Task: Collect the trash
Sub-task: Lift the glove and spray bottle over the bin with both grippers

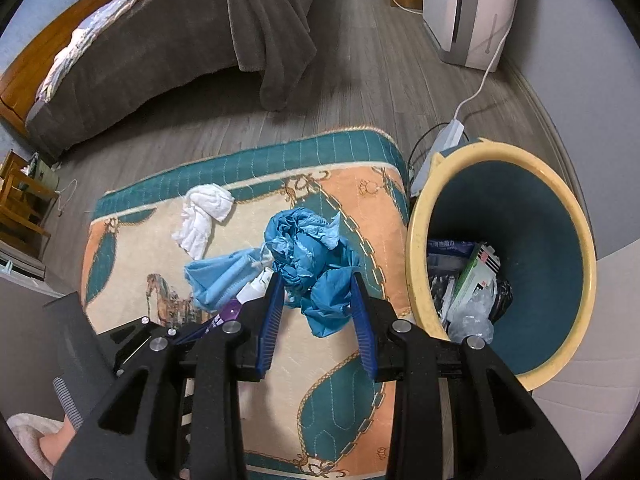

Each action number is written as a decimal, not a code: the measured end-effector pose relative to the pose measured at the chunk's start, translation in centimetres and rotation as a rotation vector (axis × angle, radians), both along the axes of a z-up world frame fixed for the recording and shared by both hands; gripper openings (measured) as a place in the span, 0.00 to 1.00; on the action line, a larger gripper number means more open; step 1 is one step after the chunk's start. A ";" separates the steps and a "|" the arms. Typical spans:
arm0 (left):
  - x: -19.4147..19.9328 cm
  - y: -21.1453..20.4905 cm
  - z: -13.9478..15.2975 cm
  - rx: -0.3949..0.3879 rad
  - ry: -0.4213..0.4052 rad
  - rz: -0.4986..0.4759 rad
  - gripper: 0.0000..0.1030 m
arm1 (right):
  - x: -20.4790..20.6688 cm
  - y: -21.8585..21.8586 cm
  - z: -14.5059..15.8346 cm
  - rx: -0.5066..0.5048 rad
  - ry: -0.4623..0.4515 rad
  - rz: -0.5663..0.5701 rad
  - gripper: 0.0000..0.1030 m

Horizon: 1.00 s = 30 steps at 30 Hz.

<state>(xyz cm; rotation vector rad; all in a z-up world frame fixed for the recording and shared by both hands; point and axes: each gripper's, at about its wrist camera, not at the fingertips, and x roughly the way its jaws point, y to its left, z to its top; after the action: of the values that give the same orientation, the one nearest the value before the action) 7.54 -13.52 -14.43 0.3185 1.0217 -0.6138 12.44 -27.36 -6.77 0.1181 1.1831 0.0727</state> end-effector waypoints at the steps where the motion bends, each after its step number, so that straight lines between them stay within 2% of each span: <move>1: -0.1 0.1 0.7 -0.016 -0.011 0.005 0.32 | 0.0 0.0 0.2 0.006 -0.006 0.000 0.32; 9: 0.7 2.1 6.4 -0.143 -0.068 0.074 0.32 | 0.0 -0.4 1.8 0.032 -0.043 0.004 0.32; 13: 1.3 3.2 8.7 -0.149 -0.099 0.132 0.32 | 0.1 -1.7 3.8 0.033 -0.096 -0.014 0.32; 18: 1.1 2.8 9.7 -0.149 -0.103 0.155 0.32 | 0.1 -3.6 5.9 -0.018 -0.156 -0.027 0.32; 30: 1.2 -1.9 9.4 -0.109 -0.074 0.104 0.32 | -0.4 -7.2 6.1 -0.030 -0.159 -0.067 0.32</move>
<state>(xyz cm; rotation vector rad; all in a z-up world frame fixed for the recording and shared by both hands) 8.73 -15.40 -5.00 0.1893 0.9246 -0.5571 12.03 -34.60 -0.70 0.1229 1.0206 0.0054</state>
